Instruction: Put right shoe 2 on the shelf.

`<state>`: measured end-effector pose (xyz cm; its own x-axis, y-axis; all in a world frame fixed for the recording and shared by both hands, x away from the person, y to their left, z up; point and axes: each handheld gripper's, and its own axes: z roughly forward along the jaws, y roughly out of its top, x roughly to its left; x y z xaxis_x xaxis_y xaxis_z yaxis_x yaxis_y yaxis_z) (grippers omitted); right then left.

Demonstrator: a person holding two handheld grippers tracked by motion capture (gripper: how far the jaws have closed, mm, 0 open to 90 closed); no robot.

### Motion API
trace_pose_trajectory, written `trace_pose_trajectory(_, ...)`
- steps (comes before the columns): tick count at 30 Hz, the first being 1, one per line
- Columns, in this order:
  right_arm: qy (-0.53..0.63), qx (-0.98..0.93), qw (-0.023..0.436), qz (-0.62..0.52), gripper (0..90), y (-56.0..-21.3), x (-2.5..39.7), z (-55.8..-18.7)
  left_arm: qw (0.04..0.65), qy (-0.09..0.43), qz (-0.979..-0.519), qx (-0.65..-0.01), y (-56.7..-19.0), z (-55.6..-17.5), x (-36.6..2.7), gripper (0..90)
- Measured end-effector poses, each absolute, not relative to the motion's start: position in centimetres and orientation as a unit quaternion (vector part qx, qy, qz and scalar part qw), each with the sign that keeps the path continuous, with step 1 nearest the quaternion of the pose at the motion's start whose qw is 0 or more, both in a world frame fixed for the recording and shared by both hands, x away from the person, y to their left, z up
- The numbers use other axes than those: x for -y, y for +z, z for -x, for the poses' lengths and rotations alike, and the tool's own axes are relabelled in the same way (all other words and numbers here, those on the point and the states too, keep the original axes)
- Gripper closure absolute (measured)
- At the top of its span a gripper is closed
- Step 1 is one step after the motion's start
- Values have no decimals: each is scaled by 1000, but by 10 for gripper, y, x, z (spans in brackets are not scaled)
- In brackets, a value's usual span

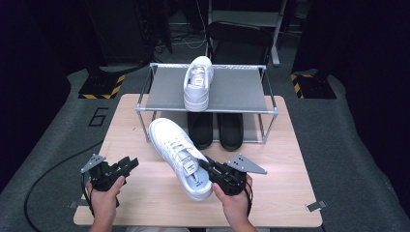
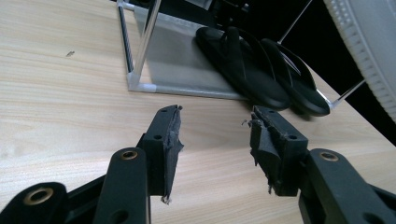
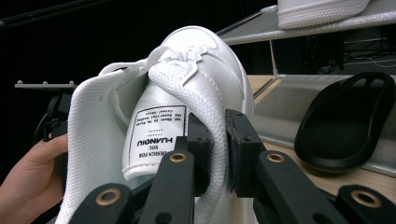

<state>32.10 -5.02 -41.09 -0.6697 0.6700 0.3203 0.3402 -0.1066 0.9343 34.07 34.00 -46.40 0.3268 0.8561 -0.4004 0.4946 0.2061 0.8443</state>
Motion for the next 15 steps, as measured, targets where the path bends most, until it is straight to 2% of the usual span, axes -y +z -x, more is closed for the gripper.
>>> trace_pose_trajectory(15, 644, -641, 142, -392, 809, -394, 73, -316, 541, 173, -610, -553, -462, -341, -344, 521)
